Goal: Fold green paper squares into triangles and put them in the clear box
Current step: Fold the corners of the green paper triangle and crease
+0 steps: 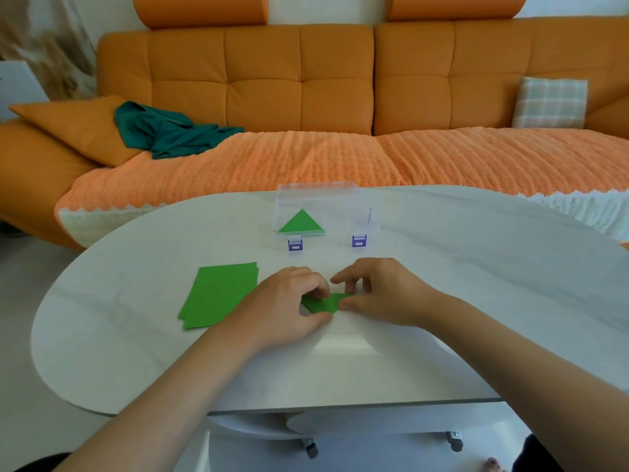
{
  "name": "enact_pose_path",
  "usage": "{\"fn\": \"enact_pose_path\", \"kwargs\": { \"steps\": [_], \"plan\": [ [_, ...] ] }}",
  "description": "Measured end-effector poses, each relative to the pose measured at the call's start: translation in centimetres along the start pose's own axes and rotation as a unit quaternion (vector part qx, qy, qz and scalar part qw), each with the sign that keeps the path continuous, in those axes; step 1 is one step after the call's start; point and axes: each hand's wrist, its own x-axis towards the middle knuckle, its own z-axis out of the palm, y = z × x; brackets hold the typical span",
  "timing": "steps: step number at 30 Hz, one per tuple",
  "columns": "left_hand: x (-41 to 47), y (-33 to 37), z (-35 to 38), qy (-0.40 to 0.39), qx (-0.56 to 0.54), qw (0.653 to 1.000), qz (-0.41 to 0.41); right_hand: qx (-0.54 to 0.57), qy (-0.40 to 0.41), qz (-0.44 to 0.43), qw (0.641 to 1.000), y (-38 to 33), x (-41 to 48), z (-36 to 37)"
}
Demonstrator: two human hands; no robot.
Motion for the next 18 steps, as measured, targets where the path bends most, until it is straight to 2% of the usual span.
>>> {"fn": "enact_pose_path", "kwargs": {
  "steps": [6,12,15,18],
  "plan": [
    [-0.5,0.2,0.1,0.016,0.008,0.999,0.03,0.056,-0.044,0.061,0.996,-1.0,0.4,-0.6],
    [-0.6,0.2,0.0,-0.002,-0.008,0.999,-0.046,0.039,-0.066,0.065,0.995,-1.5,0.6,-0.9],
    [-0.6,0.1,-0.1,0.023,-0.049,0.996,-0.072,0.096,-0.064,0.065,0.991,-1.6,0.5,-1.0],
    [-0.7,-0.1,-0.4,0.085,0.026,0.996,0.011,0.204,-0.063,0.082,0.973,-1.6,0.4,-1.2]
  ]
}}
